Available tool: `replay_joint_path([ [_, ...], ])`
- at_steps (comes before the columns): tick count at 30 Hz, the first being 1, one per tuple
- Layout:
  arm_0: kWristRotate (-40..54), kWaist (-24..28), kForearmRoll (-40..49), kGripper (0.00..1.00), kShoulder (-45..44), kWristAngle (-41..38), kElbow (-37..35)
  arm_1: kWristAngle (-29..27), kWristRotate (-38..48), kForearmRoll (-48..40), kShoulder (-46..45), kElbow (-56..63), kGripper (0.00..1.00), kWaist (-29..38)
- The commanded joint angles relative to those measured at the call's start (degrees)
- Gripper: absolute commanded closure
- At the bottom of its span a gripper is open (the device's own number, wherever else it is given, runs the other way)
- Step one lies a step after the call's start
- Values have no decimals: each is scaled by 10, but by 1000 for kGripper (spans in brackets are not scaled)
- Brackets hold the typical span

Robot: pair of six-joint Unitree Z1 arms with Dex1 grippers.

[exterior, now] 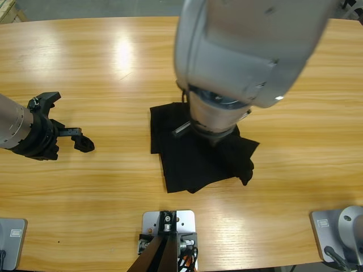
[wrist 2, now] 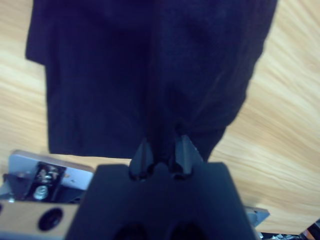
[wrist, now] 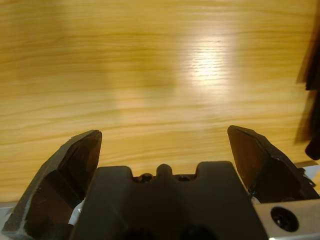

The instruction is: Fold clothes

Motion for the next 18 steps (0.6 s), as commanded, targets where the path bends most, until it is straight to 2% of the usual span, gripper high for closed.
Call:
replay_joint_path([
  [1, -2, -4, -11, 18, -10, 7, 19, 49, -33, -30, 34, -27, 1000, 9],
  [12, -2, -4, -16, 18, -10, 7, 31, 75, -65, -82, 7, -32, 1000, 12],
  [18, -2, -4, -23, 18, -10, 7, 36, 132, -93, -150, -5, -30, 1000, 17],
])
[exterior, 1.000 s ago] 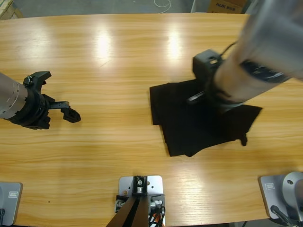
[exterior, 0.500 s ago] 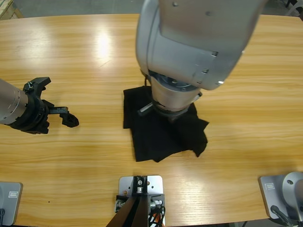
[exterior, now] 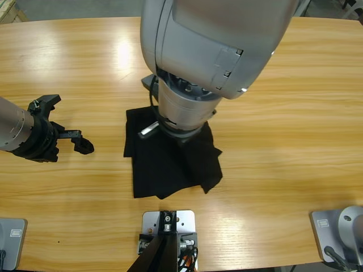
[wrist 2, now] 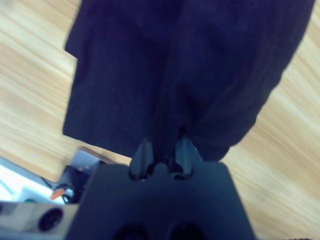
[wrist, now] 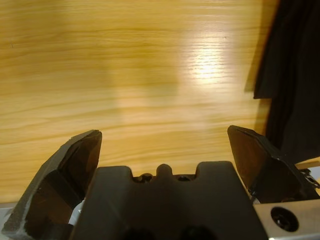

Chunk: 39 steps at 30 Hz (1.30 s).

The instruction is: Fold clothes

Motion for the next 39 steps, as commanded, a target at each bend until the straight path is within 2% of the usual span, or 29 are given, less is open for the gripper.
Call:
replay_joint_path([
  [1, -2, -4, -13, 18, -10, 8, 24, 75, -37, -81, -11, 3, 1000, 14],
  [4, -2, -4, -14, 18, -11, 8, 27, 90, -42, -99, -16, 3, 1000, 15],
  [10, 1, -4, -16, 22, -9, 9, 29, 82, -36, -100, -22, 4, 1000, 15],
  [13, 16, -8, -14, 231, 6, 2, 33, 76, -34, -99, -23, 5, 1000, 15],
  [15, 63, -34, -26, 280, 11, -6, 29, 74, -33, -98, -23, 5, 1000, 15],
  [19, 213, -96, -102, 249, 1, -25, 36, 73, -33, -98, -19, 6, 1000, 15],
  [21, 301, -100, -156, 239, -12, -48, 60, 73, -34, -98, -19, 7, 1000, 15],
  [24, 350, -100, -280, 239, -35, -64, 124, 73, -33, -98, -21, 13, 1000, 15],
  [27, 350, -100, -343, 271, -9, -77, 151, 73, -33, -98, -22, 20, 1000, 15],
  [29, 325, -100, -394, 435, 13, -81, 177, 74, -31, -98, -24, 24, 1000, 15],
  [34, 298, -100, -519, 422, 68, -83, 233, 75, -28, -94, -29, 37, 1000, 15],
  [39, 273, -96, -527, 415, 104, -66, 236, 75, -26, -94, -30, 45, 1000, 15],
])
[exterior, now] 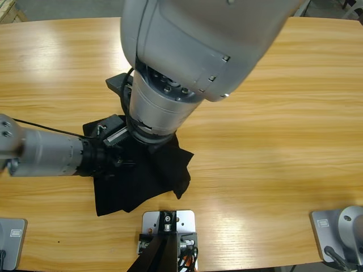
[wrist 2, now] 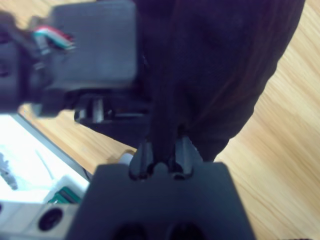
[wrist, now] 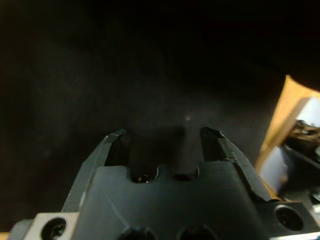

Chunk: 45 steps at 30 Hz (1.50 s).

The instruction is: Fold clothes

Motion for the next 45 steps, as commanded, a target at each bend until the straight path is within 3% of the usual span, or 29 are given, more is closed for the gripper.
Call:
replay_joint_path([
  [1, -41, 1, -44, 416, 84, 9, 26, -1, 7, -1, -19, 28, 1000, 6],
  [9, -49, 1, 3, 418, 141, 7, -92, -7, 6, 0, -26, 46, 1000, 6],
  [13, -48, 1, 17, 418, 149, 6, -117, -24, 7, 3, -34, 62, 1000, 6],
  [20, -44, 20, 58, 413, 79, 13, -97, -38, 9, 6, -31, 57, 1000, 6],
  [21, -44, 30, 79, 396, 57, 27, -93, -42, 11, 10, -31, 57, 1000, 5],
  [23, -47, 60, 133, 249, 18, 63, -90, -55, 17, 21, -31, 59, 1000, 4],
  [30, -111, 161, 221, 197, -64, 89, -97, -74, 17, 78, -38, -7, 1000, -30],
  [33, -150, 163, 233, 197, -61, 88, -85, -65, 4, 128, -11, -85, 1000, -35],
  [40, -152, 163, 232, 197, -59, 81, -61, -19, -36, 133, 64, -175, 1000, -35],
  [45, -151, 163, 232, 197, -58, 81, -52, -29, -47, 158, 91, -194, 1000, -35],
])
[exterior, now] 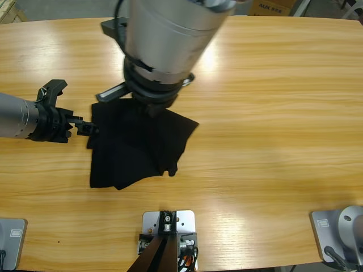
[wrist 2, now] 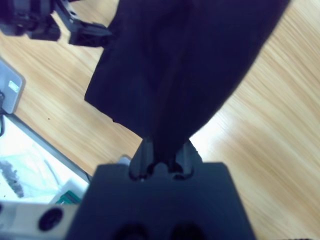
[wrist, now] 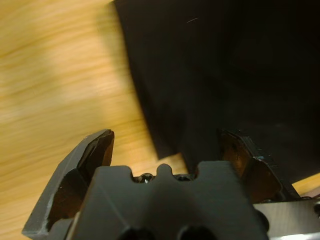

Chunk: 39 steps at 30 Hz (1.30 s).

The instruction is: Fold clothes

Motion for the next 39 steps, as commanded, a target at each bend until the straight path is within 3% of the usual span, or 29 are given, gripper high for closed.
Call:
replay_joint_path([
  [1, -7, 5, 7, 197, -4, -1, 30, -7, -24, 33, 76, -29, 1000, -7],
  [6, -7, 5, 8, 197, -10, -1, 38, -101, -7, 57, 43, 45, 1000, -55],
  [12, -7, 4, 8, 197, -11, -1, 40, -229, -6, 92, -26, 158, 1000, -180],
  [15, -7, 3, 8, 197, -11, -1, 41, -256, -16, 94, -54, 180, 1000, -217],
  [19, -7, 0, 8, 197, -9, -1, 41, -266, -26, 96, -61, 180, 1000, -219],
  [22, -7, -3, 8, 197, -9, -1, 42, -239, -17, 114, -71, 146, 1000, -169],
  [24, -7, -4, 8, 197, -9, -1, 44, -184, -5, 127, -64, 114, 1000, -115],
  [29, -8, -4, 5, 197, -2, -1, 43, -116, 40, 123, 11, 92, 1000, 21],
  [39, -8, -7, 5, 170, -20, -1, 67, -82, 32, 60, 95, 79, 1000, 42],
])
